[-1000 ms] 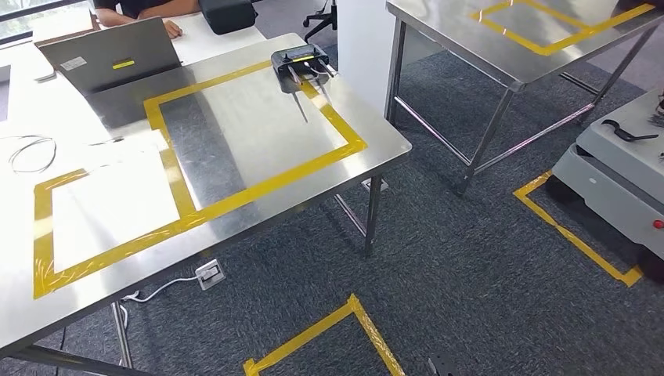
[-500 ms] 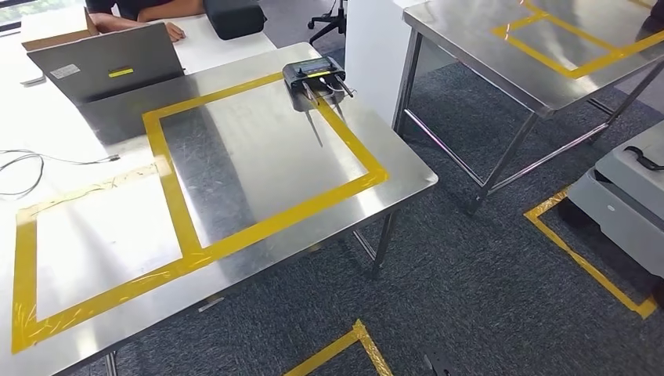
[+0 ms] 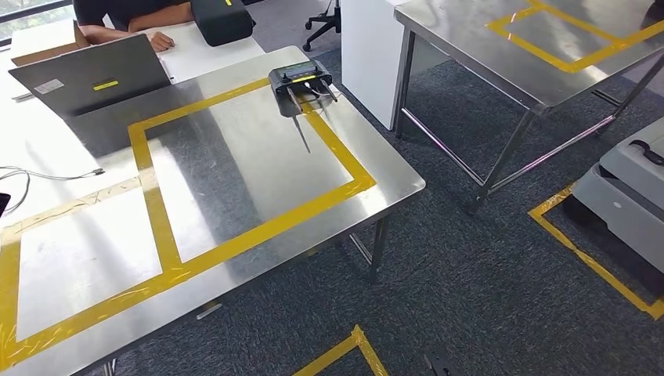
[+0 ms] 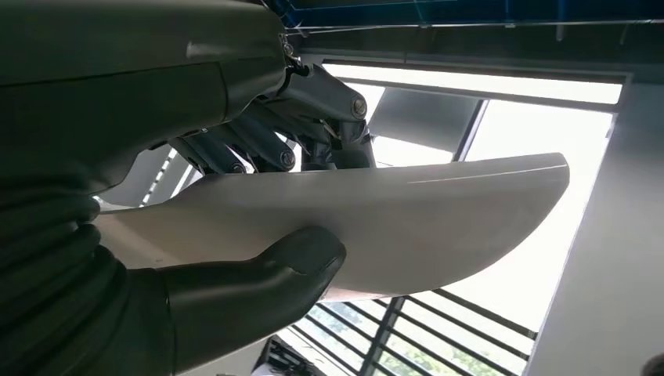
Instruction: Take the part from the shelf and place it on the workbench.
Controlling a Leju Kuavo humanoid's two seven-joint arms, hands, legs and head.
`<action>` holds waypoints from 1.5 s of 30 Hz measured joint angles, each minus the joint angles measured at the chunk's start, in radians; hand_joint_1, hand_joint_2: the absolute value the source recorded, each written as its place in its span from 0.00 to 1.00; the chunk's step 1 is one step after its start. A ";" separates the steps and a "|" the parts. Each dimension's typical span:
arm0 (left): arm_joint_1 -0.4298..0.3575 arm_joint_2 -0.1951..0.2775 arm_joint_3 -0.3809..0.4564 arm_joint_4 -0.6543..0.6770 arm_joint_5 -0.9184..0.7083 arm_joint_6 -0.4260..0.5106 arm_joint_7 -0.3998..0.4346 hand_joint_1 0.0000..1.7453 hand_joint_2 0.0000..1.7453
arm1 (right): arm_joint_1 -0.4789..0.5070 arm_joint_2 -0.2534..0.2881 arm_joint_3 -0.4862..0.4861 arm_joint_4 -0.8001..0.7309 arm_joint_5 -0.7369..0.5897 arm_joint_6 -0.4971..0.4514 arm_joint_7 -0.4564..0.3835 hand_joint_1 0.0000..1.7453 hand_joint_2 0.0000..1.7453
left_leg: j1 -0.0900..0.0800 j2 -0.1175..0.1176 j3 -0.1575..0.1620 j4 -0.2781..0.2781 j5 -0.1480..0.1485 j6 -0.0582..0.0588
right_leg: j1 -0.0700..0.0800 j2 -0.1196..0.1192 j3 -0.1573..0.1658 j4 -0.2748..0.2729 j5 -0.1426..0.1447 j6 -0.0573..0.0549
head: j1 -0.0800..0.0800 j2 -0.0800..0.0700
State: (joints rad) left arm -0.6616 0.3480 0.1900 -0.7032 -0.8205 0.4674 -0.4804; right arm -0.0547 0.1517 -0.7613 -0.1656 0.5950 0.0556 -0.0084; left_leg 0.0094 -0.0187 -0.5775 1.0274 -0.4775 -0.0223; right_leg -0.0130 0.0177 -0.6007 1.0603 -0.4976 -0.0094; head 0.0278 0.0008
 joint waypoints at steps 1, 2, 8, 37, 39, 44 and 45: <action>-0.030 0.002 -0.018 0.051 -0.021 0.013 0.015 1.00 1.00 | 0.000 0.000 0.000 0.000 0.002 0.000 -0.001 0.00 1.00 | 0.000 0.001 0.001 -0.001 0.000 -0.004 | 0.000 0.001 0.000 0.000 0.000 -0.001 | 0.000 0.000; -0.054 0.003 -0.034 0.094 -0.038 0.022 0.026 1.00 1.00 | 0.000 0.000 0.000 0.000 0.005 0.000 -0.002 0.00 1.00 | 0.000 0.001 0.001 -0.002 -0.001 -0.007 | 0.000 0.001 0.000 -0.001 -0.001 -0.001 | 0.000 0.000; -0.106 -0.032 -0.118 0.266 -0.111 0.028 0.029 1.00 1.00 | 0.001 -0.001 0.000 0.000 0.023 -0.002 0.004 0.00 1.00 | 0.000 0.001 0.002 -0.003 -0.001 -0.011 | 0.000 0.000 0.006 -0.007 0.000 -0.001 | 0.000 0.000; -0.009 -0.067 -0.206 0.363 -0.073 0.227 0.011 0.00 0.00 | 0.008 -0.014 0.000 0.000 0.041 -0.002 0.002 0.00 0.00 | -0.001 0.000 0.005 -0.003 -0.003 -0.008 | -0.001 -0.001 0.018 -0.021 0.005 0.008 | 0.000 0.000; -0.011 -0.065 -0.203 0.356 -0.073 0.227 0.009 0.00 0.00 | 0.009 -0.014 0.000 0.000 0.041 -0.002 0.002 0.00 0.00 | -0.001 0.000 0.006 -0.003 -0.003 -0.008 | -0.001 -0.001 0.019 -0.021 0.005 0.008 | 0.000 0.000; 0.006 -0.071 -0.134 0.260 -0.125 0.232 -0.097 0.00 0.00 | 0.009 -0.014 0.000 0.000 0.040 -0.003 0.002 0.00 0.00 | -0.003 0.000 0.005 0.001 -0.005 -0.005 | -0.004 0.000 0.019 -0.023 0.007 0.011 | 0.000 0.000; 0.013 -0.077 -0.092 0.211 -0.130 0.233 -0.144 0.00 0.00 | 0.009 -0.014 0.000 0.000 0.038 -0.003 0.002 0.00 0.00 | -0.003 0.001 0.005 0.002 -0.005 -0.004 | -0.004 0.000 0.019 -0.023 0.007 0.011 | 0.000 0.000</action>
State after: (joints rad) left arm -0.6484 0.2711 0.0980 -0.4917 -0.9501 0.7007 -0.6241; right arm -0.0454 0.1378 -0.7613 -0.1656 0.6331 0.0526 -0.0060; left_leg 0.0060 -0.0178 -0.5724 1.0296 -0.4829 -0.0260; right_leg -0.0168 0.0180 -0.5813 1.0373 -0.4909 0.0018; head 0.0280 0.0008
